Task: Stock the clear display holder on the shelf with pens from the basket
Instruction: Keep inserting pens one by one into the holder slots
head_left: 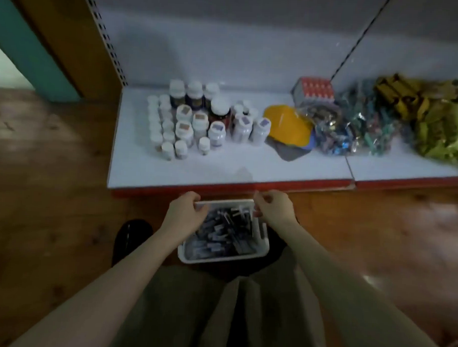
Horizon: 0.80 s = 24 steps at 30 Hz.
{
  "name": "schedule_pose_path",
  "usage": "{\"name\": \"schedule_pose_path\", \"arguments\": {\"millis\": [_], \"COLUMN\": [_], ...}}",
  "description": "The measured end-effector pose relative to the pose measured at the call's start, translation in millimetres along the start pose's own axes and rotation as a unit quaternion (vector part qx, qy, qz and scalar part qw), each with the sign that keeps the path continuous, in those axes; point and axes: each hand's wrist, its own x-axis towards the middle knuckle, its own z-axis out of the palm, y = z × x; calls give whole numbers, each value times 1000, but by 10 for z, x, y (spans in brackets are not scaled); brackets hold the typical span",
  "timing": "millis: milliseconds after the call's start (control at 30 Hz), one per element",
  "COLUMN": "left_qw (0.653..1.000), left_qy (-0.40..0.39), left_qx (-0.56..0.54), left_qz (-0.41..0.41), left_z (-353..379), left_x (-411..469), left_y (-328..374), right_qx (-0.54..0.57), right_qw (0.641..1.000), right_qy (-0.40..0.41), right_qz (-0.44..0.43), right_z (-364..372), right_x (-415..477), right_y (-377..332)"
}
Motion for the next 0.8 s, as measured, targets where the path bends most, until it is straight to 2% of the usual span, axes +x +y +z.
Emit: {"name": "schedule_pose_path", "arguments": {"millis": [100, 233, 300, 400, 500, 567, 633, 700, 733, 800], "left_qw": [997, 987, 988, 987, 972, 978, 985, 979, 977, 984], "left_qy": [-40, -103, -92, -26, 12, -11, -75, -137, -145, -129], "left_qx": [26, 69, 48, -25, -110, -102, -52, -56, -64, -15], "left_qz": [-57, -100, -113, -154, -207, -184, -148, -138, -145, -121], "left_z": [508, 1034, 1241, 1457, 1544, 1557, 1513, 1482, 1480, 1515], "left_x": [284, 619, 746, 882, 987, 1021, 992, 974, 969, 985], "left_y": [-390, -765, -895, -976, -1057, -1181, -1251, -1269, -1276, -1325], "right_qx": [-55, -118, -142, -184, -214, -249, -264, -251, -240, -212], "right_qw": [995, 982, 976, 968, 954, 942, 936, 941, 947, 959], "right_qy": [-52, -103, -123, -146, -193, -215, -222, -215, -202, -175], "right_qz": [63, 101, 105, 92, 80, 63, 63, 66, 69, 65], "right_z": [353, 656, 774, 936, 1029, 1067, 1070, 1041, 1012, 942], "right_x": [206, 512, 641, 762, 784, 764, 744, 730, 729, 744], "right_y": [514, 916, 1034, 1154, 1203, 1232, 1245, 1244, 1236, 1239]}}
